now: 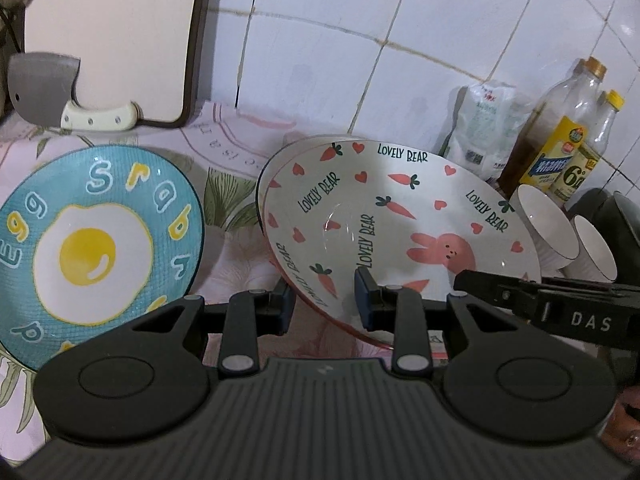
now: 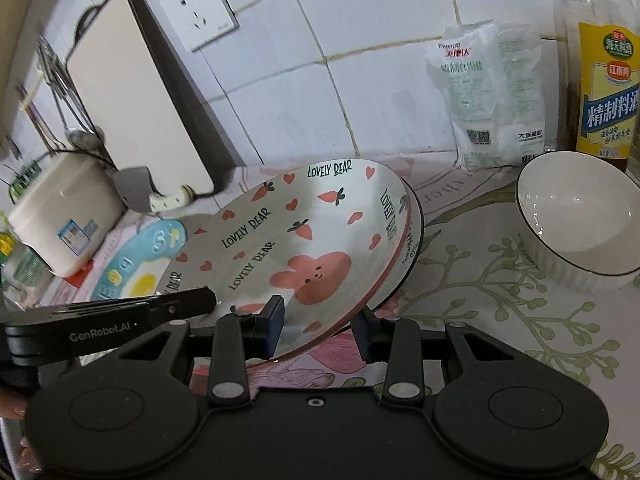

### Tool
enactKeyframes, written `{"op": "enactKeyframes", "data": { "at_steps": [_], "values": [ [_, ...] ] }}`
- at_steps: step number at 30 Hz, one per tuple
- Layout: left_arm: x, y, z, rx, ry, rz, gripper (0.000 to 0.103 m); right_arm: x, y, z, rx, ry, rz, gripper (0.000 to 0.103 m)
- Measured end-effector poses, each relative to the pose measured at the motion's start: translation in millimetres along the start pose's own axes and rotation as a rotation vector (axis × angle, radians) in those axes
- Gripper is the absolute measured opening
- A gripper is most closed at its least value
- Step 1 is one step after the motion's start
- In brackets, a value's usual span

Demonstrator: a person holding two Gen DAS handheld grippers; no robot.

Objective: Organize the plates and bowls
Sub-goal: 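Lift the bunny plate and carry it over the white plate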

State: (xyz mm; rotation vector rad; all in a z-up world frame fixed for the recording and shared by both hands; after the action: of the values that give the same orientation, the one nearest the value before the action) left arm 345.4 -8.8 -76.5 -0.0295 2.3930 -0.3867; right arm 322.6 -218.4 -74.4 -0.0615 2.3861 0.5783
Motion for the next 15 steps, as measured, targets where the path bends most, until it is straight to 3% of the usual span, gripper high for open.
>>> {"op": "enactKeyframes", "data": {
  "at_steps": [8, 15],
  "values": [
    [-7, 7, 17, 0.003, 0.090, -0.067, 0.029, -6, 1, 14, 0.048, 0.024, -0.017, 0.042],
    [-4, 6, 19, 0.001, 0.092, -0.101, 0.029, -3, 5, 14, 0.104, -0.003, -0.083, 0.046]
  ]
}}
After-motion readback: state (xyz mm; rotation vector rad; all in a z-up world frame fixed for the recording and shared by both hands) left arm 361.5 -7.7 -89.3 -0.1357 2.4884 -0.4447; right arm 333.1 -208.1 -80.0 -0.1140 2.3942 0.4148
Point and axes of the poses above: each gripper's, at about its wrist camera, not at the fingertips, and z roughly the way its jaws point, y to its left, x to its underside, the point moved 4 cm from there along z, roughly the way its jaws point, and after that the axes turned 1 degree about -z, right-handed, at the moved point
